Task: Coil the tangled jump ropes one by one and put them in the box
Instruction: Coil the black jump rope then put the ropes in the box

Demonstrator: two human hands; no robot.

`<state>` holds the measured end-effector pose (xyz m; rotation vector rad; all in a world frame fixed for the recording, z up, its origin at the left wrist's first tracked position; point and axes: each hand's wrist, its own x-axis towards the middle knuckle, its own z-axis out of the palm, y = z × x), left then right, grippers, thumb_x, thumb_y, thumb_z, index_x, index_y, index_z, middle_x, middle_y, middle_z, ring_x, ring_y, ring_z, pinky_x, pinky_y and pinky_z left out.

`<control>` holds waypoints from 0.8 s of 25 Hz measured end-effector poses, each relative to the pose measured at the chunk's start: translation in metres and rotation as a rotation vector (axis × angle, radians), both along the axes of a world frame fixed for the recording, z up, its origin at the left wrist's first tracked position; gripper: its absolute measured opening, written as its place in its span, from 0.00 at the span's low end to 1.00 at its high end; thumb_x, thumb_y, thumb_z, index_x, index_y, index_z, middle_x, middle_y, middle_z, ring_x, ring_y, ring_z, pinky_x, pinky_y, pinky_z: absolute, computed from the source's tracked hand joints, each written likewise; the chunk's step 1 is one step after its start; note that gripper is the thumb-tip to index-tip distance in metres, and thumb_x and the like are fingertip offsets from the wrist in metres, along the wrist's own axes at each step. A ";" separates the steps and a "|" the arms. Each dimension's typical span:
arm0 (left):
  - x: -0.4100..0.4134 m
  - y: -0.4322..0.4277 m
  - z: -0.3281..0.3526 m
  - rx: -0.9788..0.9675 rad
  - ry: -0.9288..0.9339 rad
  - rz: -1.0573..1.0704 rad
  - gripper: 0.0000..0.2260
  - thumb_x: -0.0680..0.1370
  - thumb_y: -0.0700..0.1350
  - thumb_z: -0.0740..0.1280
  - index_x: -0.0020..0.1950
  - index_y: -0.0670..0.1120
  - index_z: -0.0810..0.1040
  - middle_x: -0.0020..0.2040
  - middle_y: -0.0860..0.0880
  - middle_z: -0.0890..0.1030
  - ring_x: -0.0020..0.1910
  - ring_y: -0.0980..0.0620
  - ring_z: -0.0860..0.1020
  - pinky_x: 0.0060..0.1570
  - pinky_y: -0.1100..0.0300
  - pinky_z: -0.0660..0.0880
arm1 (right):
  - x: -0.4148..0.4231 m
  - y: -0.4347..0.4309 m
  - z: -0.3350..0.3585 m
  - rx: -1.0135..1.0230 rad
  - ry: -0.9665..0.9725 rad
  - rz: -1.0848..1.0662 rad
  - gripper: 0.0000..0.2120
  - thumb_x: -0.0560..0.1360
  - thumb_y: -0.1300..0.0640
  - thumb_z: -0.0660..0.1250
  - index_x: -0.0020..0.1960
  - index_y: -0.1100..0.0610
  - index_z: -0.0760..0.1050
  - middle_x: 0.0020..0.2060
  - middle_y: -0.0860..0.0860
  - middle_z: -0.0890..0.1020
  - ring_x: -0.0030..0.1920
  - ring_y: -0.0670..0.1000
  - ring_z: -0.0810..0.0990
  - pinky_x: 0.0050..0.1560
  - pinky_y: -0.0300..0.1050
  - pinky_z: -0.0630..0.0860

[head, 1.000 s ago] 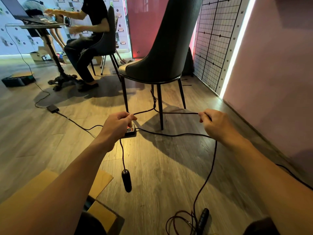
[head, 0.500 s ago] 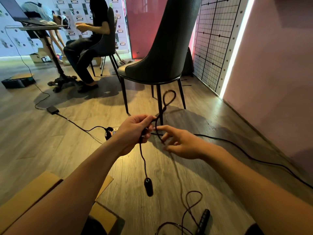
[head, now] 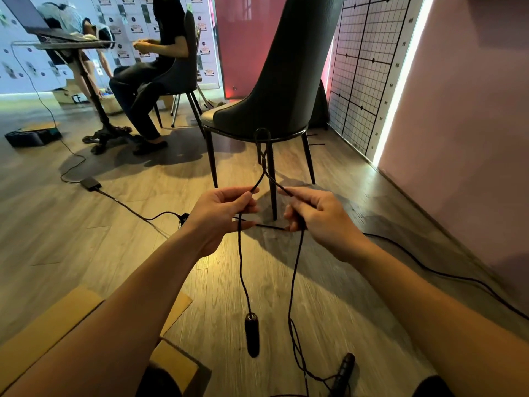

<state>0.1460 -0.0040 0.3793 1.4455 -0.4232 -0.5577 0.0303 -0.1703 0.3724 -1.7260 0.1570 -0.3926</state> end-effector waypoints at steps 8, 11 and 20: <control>0.001 0.000 -0.001 0.101 -0.037 0.027 0.10 0.82 0.45 0.64 0.54 0.45 0.84 0.31 0.51 0.69 0.31 0.55 0.67 0.46 0.50 0.76 | -0.003 -0.022 -0.006 -0.323 0.111 -0.228 0.14 0.83 0.59 0.57 0.54 0.48 0.80 0.39 0.45 0.80 0.36 0.41 0.75 0.37 0.35 0.68; -0.005 -0.002 0.002 0.100 -0.095 0.016 0.10 0.82 0.46 0.64 0.51 0.45 0.85 0.35 0.49 0.74 0.32 0.56 0.72 0.39 0.55 0.74 | -0.005 -0.019 -0.004 -0.469 0.003 -0.182 0.07 0.81 0.52 0.63 0.56 0.47 0.79 0.39 0.41 0.76 0.38 0.37 0.75 0.35 0.30 0.70; 0.009 0.003 0.000 0.013 -0.051 0.304 0.05 0.79 0.41 0.68 0.52 0.46 0.83 0.47 0.48 0.82 0.43 0.52 0.81 0.40 0.55 0.77 | -0.003 -0.031 0.003 -0.420 -0.067 -0.474 0.16 0.85 0.52 0.54 0.42 0.53 0.74 0.34 0.48 0.76 0.33 0.45 0.73 0.30 0.34 0.69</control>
